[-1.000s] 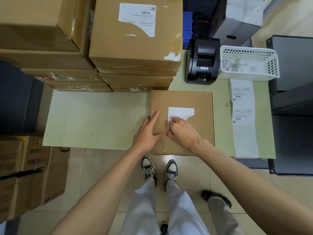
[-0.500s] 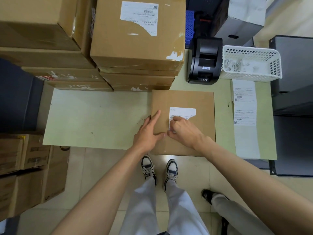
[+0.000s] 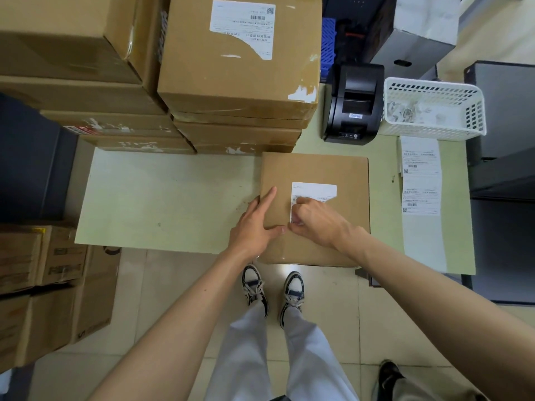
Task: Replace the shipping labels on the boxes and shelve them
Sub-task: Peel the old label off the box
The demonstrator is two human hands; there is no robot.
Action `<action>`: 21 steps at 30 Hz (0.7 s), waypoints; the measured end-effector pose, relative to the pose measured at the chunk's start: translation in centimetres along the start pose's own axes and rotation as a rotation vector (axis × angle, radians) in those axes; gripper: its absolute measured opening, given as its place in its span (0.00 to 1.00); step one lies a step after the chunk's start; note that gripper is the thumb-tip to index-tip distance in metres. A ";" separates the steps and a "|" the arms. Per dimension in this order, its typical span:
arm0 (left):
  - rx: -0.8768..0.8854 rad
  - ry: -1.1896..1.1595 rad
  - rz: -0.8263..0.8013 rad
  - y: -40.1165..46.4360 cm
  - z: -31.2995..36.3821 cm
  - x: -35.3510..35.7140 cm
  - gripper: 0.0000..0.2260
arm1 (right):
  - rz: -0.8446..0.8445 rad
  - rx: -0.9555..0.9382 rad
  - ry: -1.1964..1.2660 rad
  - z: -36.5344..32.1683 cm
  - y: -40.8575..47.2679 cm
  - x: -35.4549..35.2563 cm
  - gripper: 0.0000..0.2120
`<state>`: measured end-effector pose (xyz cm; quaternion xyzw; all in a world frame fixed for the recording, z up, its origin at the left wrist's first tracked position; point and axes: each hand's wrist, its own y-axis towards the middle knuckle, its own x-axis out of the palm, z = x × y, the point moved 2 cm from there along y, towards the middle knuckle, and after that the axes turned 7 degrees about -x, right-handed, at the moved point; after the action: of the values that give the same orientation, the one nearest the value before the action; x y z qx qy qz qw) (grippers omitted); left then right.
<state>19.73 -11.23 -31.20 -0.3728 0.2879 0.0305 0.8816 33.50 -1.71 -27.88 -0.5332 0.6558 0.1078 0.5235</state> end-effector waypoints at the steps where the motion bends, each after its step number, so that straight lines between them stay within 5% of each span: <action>1: 0.004 0.000 0.002 0.0 0.0 0.0 0.40 | 0.002 0.000 0.001 0.0 0.0 0.0 0.09; 21: -0.012 0.046 0.011 0.1 0.0 0.0 0.41 | 0.008 -0.008 -0.048 -0.1 0.2 0.3 0.10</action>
<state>19.69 -11.20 -31.30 -0.3772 0.3099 0.0284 0.8723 33.32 -1.90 -28.11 -0.5301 0.6446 0.1254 0.5365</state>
